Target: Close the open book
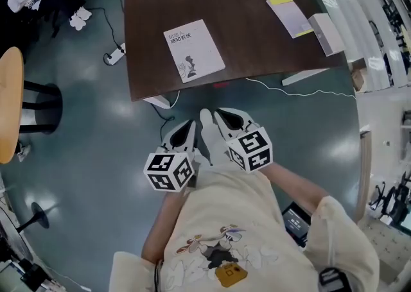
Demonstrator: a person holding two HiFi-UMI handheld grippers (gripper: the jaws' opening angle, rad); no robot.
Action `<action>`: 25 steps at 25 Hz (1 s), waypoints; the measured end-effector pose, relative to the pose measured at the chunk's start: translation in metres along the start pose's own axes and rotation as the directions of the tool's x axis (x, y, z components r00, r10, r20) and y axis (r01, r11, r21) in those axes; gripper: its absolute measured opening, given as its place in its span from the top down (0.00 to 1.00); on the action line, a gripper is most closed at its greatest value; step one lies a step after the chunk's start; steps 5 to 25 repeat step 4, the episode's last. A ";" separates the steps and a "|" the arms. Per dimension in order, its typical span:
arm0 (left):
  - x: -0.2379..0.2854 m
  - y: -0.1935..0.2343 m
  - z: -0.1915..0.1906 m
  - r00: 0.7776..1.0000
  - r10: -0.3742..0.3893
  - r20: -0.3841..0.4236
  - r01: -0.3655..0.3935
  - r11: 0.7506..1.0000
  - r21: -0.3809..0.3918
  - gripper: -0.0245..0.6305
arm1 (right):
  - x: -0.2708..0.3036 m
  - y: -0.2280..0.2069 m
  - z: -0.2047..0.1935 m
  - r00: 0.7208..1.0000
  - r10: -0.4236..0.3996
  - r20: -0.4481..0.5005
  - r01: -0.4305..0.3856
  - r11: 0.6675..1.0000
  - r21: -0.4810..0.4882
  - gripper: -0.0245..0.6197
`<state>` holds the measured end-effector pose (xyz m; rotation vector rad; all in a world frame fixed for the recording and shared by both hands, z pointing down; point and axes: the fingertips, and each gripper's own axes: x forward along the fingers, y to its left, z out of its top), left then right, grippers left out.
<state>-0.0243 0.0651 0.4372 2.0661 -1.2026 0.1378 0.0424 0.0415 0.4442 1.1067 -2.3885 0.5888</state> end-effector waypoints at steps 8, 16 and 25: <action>-0.017 -0.010 -0.019 1.000 -0.021 -0.015 0.021 1.000 0.006 0.95 | -0.024 0.012 -0.007 0.999 -0.042 0.028 0.041 0.999 0.026 0.95; -0.017 -0.010 -0.019 1.000 -0.021 -0.015 0.021 1.000 0.006 0.95 | -0.024 0.012 -0.007 0.999 -0.042 0.028 0.041 0.999 0.026 0.95; -0.017 -0.010 -0.019 1.000 -0.021 -0.015 0.021 1.000 0.006 0.95 | -0.024 0.012 -0.007 0.999 -0.042 0.028 0.041 0.999 0.026 0.95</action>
